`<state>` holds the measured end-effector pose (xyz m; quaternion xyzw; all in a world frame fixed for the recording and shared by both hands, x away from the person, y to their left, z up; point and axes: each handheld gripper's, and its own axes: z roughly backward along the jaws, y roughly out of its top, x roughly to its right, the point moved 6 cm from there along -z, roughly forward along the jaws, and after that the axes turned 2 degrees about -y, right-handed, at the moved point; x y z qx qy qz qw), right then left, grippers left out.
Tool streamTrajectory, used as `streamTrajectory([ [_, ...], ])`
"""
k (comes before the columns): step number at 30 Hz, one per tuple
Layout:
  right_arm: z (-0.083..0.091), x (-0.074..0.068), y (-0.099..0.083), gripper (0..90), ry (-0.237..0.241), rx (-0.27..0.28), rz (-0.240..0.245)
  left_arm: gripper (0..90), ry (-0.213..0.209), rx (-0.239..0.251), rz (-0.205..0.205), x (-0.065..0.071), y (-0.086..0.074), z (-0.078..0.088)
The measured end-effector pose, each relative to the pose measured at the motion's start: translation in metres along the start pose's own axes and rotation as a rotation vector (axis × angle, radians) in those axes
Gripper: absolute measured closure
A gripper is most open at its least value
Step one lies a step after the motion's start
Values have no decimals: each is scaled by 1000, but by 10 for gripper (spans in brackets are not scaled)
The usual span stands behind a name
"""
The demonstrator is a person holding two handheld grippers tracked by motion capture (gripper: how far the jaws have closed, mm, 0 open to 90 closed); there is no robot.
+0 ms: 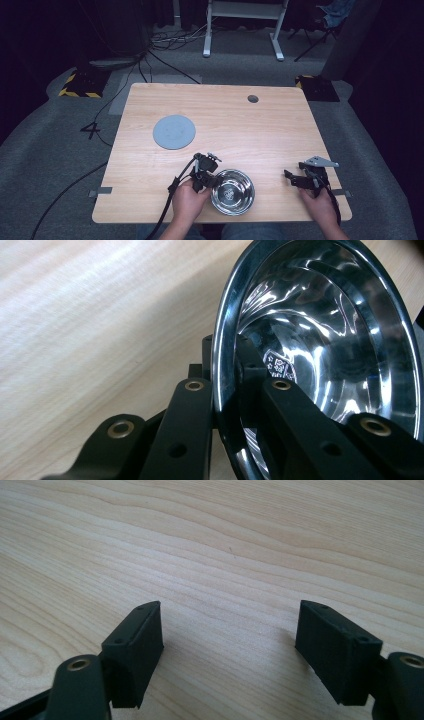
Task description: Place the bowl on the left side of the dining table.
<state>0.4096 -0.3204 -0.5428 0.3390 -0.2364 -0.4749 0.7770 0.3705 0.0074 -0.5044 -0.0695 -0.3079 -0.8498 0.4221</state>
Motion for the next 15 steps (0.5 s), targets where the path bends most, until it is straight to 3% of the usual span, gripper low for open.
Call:
streamTrajectory([
  [9, 0, 0, 0, 270, 0, 0, -1, 866, 48, 51, 13, -11, 2, 21],
  [15, 0, 0, 0, 270, 0, 0, 0, 866, 82, 96, 54, -22, -1, 37],
])
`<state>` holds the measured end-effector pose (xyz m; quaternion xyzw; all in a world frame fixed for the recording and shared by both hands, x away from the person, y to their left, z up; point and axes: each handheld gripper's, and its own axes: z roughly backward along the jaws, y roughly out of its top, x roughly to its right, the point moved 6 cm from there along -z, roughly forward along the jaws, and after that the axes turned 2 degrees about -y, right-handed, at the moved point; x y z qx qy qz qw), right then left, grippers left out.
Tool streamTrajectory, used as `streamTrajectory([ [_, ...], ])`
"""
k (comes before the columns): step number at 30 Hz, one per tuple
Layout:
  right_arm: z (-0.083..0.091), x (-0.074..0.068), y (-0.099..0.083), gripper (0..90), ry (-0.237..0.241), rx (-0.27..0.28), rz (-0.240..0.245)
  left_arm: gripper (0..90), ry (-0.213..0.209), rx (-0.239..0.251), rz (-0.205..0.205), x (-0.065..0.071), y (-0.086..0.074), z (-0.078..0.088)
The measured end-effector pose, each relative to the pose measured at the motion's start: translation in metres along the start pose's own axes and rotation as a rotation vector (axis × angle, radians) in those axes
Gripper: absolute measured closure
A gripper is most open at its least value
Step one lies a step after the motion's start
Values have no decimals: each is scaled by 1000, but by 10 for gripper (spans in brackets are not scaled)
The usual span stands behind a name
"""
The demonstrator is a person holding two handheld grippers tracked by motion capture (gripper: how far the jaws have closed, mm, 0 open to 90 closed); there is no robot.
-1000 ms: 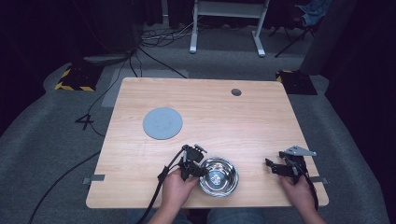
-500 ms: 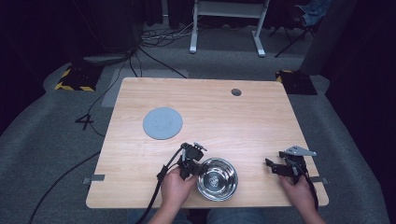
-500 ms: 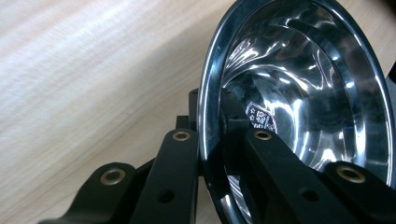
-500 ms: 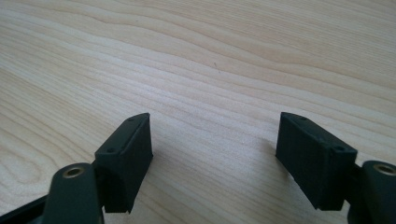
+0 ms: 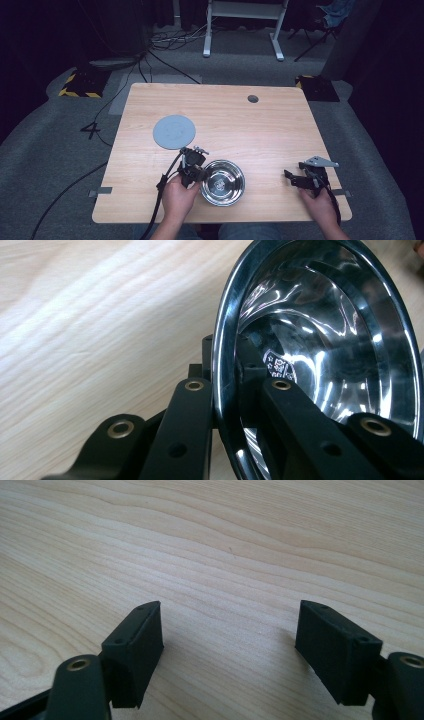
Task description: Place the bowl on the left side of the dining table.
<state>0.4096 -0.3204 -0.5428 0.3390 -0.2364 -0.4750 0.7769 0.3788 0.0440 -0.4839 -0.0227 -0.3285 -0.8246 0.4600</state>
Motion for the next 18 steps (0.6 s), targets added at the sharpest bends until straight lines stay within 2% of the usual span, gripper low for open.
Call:
streamTrajectory([
  [8, 0, 0, 0, 270, 0, 0, 0, 864, 22, 35, 28, -18, 1, 19],
  [11, 0, 0, 0, 270, 0, 0, 0, 865, 11, 43, 38, -25, 4, 26],
  [12, 0, 0, 0, 270, 0, 0, 0, 866, 20, 49, 38, -28, 5, 29],
  [13, 0, 0, 0, 270, 0, 0, 0, 866, 11, 62, 57, -28, 7, 30],
  [14, 0, 0, 0, 270, 0, 0, 0, 866, 27, 62, 51, -30, 8, 33],
  [18, 0, 0, 0, 270, 0, 0, 0, 864, 24, 87, 68, -38, 15, 38],
])
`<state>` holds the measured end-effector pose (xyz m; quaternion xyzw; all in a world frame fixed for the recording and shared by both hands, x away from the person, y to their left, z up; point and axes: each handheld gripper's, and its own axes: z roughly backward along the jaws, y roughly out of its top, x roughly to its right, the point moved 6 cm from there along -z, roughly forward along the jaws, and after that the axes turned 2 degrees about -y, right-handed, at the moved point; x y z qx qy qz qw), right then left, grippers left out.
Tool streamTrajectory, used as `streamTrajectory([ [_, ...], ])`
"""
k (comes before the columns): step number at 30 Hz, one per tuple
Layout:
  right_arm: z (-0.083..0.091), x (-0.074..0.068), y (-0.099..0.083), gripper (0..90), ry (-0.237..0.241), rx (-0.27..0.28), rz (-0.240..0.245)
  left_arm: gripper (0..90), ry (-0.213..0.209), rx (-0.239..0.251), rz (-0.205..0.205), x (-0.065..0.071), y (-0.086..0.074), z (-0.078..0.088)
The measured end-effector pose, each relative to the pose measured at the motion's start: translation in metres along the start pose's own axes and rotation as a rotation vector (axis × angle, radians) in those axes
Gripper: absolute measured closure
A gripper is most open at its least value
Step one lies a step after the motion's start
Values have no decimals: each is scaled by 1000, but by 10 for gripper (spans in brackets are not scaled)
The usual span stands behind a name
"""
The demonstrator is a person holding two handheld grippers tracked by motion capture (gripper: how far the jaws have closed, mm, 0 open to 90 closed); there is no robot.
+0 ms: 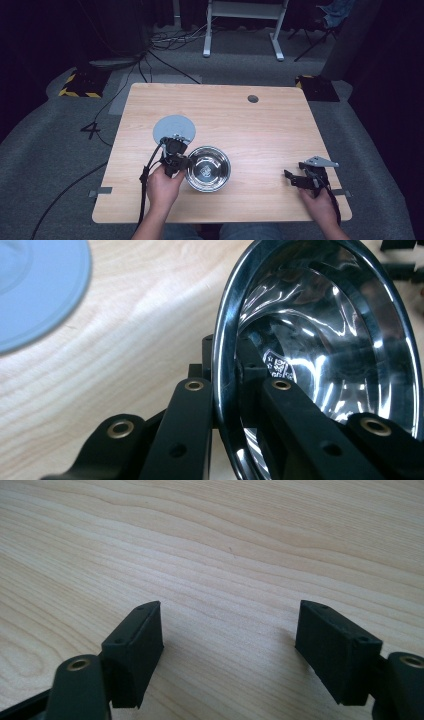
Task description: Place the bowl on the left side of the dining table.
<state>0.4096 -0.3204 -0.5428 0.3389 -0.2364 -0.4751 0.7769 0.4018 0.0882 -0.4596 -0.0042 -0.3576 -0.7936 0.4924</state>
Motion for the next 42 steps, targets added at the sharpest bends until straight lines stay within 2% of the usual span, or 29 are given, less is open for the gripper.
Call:
streamTrajectory([
  [2, 0, 0, 0, 270, 0, 0, 0, 864, 19, -5, 0, -4, 3, 2],
  [4, 0, 0, 0, 270, 0, 0, 0, 865, 42, -20, -17, -10, 6, 6],
  [6, 0, 0, 0, 270, 0, 0, 0, 865, 48, -15, -17, -15, 10, 9],
  [9, 0, 0, 0, 269, 0, 1, 0, 866, 41, -7, -3, -21, 16, 12],
  [15, 0, 0, 0, 267, -2, 0, -1, 865, 29, 31, 53, -35, 27, 17],
  [17, 0, 0, 0, 267, -2, 0, -2, 866, 40, 31, 58, -38, 30, 18],
  [20, 0, 0, 0, 267, -3, 0, 0, 866, 84, 43, 54, -45, 36, 20],
  [22, 0, 0, 0, 265, -2, 0, -2, 866, 94, 42, 44, -49, 41, 23],
  [28, 0, 0, 0, 265, -3, 0, -2, 865, 99, 92, 86, -60, 55, 29],
  [30, 0, 0, 0, 264, -3, -1, -3, 866, 119, 93, 91, -65, 58, 30],
  [34, 0, -1, 0, 262, 1, 2, -11, 866, 146, 82, 77, -75, 65, 32],
  [42, 0, -1, 0, 260, -2, 0, -19, 866, 123, 116, 124, -91, 83, 34],
])
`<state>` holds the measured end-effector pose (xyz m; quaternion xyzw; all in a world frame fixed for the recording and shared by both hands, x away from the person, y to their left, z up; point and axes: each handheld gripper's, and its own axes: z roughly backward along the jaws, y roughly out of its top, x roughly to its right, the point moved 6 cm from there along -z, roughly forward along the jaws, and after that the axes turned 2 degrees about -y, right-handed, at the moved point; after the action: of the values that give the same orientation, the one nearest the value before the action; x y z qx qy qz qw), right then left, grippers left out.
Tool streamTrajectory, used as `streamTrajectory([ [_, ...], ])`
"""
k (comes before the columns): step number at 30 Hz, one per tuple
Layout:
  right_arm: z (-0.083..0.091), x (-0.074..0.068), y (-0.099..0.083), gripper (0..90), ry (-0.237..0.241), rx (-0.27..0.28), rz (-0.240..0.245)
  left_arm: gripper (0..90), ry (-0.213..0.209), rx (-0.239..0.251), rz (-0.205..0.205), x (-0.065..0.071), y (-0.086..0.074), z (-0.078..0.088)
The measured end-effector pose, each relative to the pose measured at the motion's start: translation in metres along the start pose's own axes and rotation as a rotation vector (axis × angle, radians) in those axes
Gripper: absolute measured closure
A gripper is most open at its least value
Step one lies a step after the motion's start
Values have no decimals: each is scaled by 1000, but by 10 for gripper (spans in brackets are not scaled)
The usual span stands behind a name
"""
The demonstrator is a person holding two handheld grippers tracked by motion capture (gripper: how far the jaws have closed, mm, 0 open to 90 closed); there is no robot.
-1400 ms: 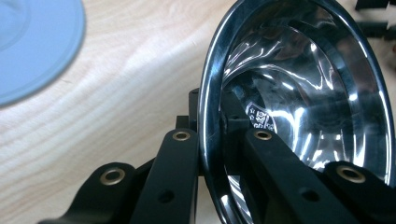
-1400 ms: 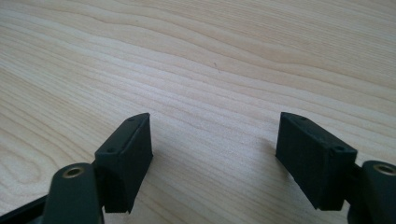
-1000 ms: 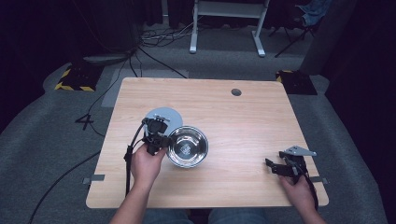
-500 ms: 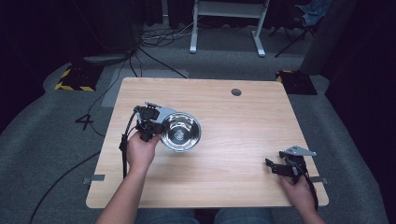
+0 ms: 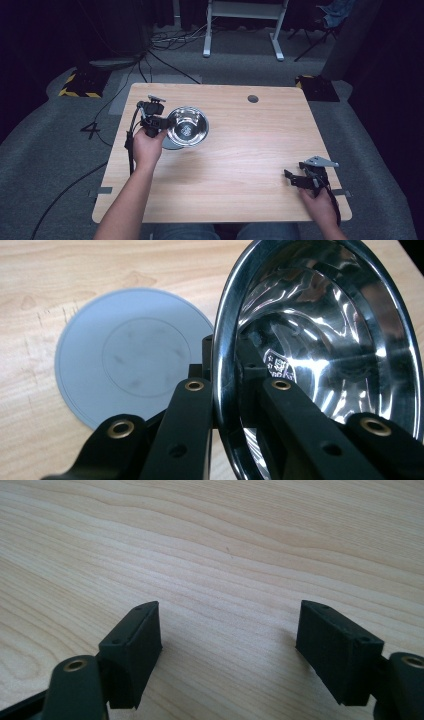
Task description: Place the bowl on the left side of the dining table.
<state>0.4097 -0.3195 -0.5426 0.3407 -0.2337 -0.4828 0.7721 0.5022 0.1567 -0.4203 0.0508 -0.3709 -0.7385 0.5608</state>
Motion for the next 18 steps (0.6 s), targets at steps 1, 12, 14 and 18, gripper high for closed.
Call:
streamTrajectory([
  [1, 0, 0, 0, 260, 0, 0, 1, 866, 8, 5, 2, -2, 3, 0],
  [12, 0, 1, 0, 258, -5, 1, -3, 866, -11, 32, 88, -25, 22, -4],
  [14, 0, 1, 0, 258, -6, 1, -3, 866, 0, 32, 96, -30, 24, -4],
  [18, 0, 1, 0, 258, -5, 3, -4, 866, -15, 32, 141, -38, 29, -9],
])
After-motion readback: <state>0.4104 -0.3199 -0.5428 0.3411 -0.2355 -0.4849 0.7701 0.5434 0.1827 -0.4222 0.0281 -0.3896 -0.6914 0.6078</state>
